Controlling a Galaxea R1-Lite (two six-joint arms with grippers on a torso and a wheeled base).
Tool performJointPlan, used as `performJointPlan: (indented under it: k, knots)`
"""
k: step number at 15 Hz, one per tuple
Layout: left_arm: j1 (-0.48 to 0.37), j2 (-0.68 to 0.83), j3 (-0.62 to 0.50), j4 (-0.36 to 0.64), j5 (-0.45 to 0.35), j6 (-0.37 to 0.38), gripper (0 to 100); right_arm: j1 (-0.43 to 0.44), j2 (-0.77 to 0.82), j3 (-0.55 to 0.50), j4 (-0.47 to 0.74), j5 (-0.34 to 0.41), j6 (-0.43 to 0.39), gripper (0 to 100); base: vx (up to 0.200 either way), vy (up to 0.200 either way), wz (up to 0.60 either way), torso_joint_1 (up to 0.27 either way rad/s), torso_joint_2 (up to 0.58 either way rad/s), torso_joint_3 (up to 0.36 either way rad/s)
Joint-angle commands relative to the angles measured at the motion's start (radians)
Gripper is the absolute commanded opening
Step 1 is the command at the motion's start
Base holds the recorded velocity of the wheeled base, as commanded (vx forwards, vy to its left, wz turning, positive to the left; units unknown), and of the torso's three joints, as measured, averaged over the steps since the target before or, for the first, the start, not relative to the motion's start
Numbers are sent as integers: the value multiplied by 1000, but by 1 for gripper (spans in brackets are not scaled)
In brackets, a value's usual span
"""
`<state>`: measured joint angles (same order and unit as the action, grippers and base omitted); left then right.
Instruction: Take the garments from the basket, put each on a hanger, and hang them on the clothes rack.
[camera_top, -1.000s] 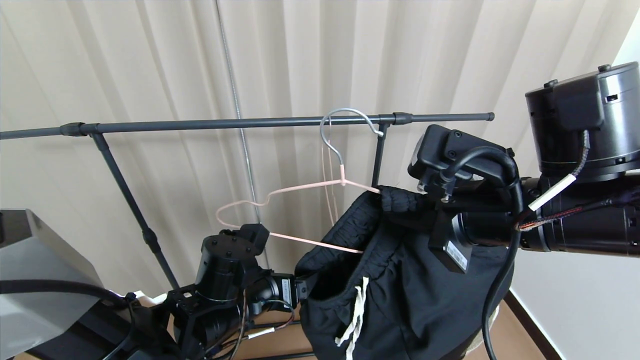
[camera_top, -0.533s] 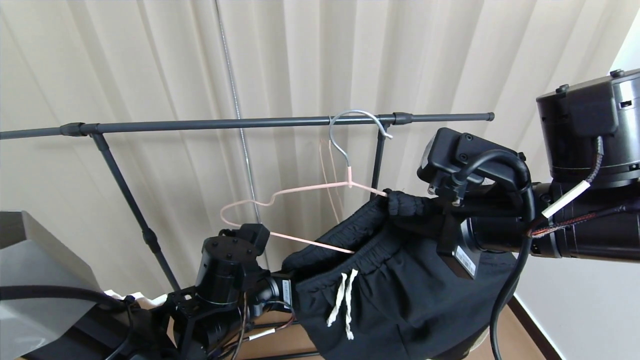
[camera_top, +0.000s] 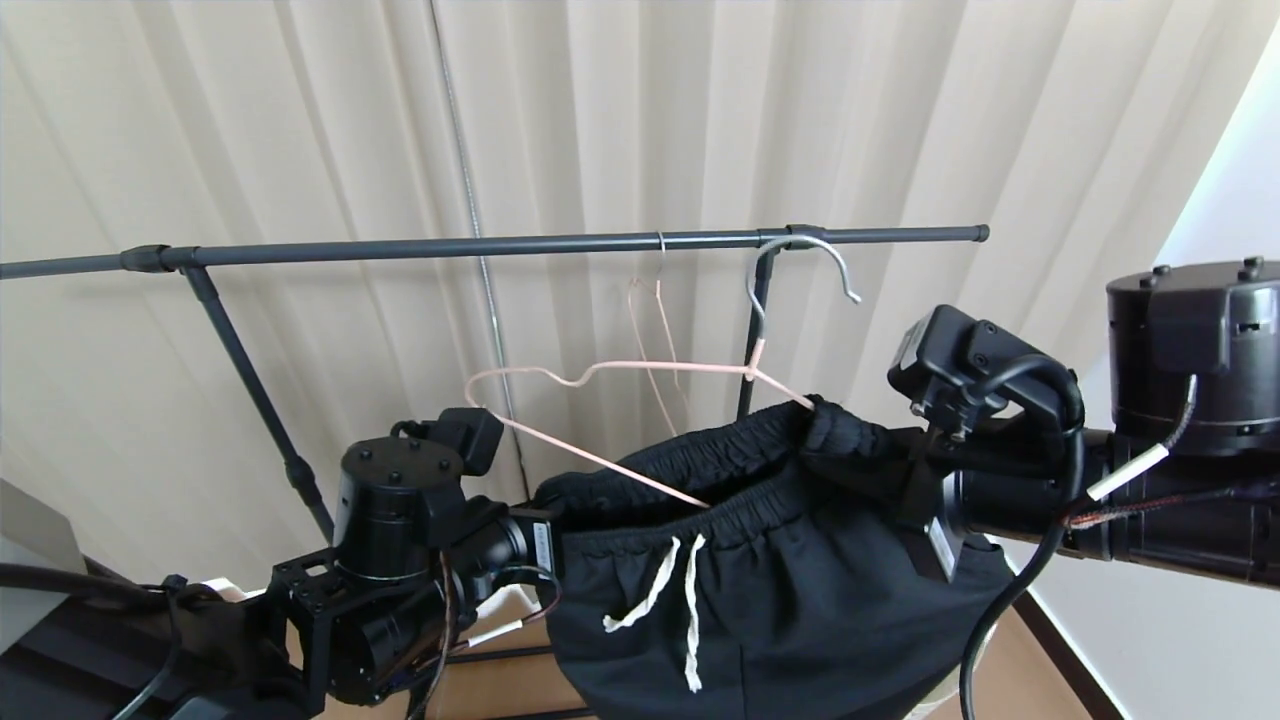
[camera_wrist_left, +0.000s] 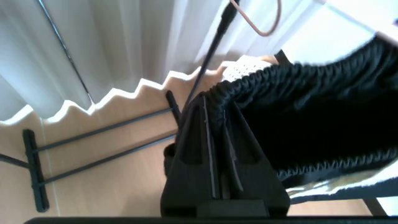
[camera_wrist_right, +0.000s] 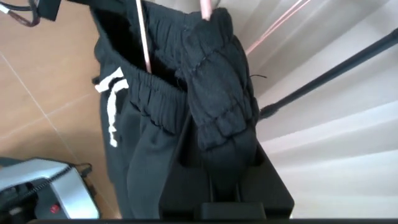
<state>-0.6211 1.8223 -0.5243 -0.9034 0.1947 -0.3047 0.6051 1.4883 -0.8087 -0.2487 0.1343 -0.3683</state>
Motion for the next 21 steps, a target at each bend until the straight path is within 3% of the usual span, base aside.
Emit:
performJointPlan:
  k: [1,3,4,9,15,21]
  knots:
    - [29,-15,-7,-2,0,2,0,-27,3,172,-153,45,54,0,0,0,0,0,0,0]
    - [44,-20,-14,-2,-1,4,0,-57,46,223,-296,71,63,0,0,0,0,0,0,0]
    - [57,-18,-19,0,-1,13,0,-79,44,224,-307,76,65,0,0,0,0,0,0,0]
    - [118,-15,-33,-2,-1,29,0,-82,49,263,-308,73,52,0,0,0,0,0,0,0]
    - [182,-8,-48,-2,-3,50,0,-100,69,304,-307,73,-83,0,0,0,0,0,0,0]
    - [172,-32,-39,-2,-1,61,0,-107,144,312,-307,59,-141,0,0,0,0,0,0,0]
